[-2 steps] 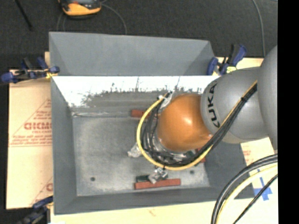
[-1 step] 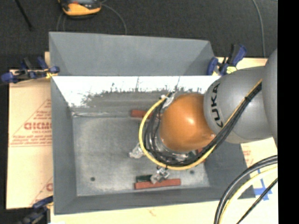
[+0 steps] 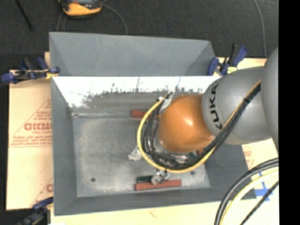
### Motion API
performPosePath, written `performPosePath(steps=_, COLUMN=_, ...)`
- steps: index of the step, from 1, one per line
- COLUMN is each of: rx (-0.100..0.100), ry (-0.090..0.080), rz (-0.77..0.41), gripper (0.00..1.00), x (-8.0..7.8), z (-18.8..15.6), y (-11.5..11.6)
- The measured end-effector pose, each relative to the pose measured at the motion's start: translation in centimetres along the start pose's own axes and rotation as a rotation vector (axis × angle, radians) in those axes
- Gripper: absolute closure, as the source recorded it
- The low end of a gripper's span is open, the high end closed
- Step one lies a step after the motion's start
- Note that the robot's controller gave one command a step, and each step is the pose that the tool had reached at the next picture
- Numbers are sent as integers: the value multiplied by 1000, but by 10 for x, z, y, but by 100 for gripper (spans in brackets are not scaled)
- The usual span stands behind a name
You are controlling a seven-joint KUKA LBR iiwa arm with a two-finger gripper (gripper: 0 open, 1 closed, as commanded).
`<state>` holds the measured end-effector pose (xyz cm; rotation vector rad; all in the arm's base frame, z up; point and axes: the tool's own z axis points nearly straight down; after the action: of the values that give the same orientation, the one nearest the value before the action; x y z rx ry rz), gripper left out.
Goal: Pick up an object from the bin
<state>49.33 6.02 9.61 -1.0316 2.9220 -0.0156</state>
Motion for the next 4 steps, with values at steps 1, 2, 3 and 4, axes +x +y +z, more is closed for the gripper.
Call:
performPosePath(steps=1, rx=-2, ry=9, rz=-64, gripper=0, x=-2, z=0, y=8)
performPosePath(steps=2, rx=-28, ry=41, rz=-164, gripper=0, x=-42, z=4, y=-14)
performPosePath(steps=3, rx=-20, ry=18, rz=-132, gripper=0, x=-18, z=1, y=-40)
performPosePath(steps=4, rx=-17, ry=38, rz=-320, gripper=100, x=12, z=17, y=-13)
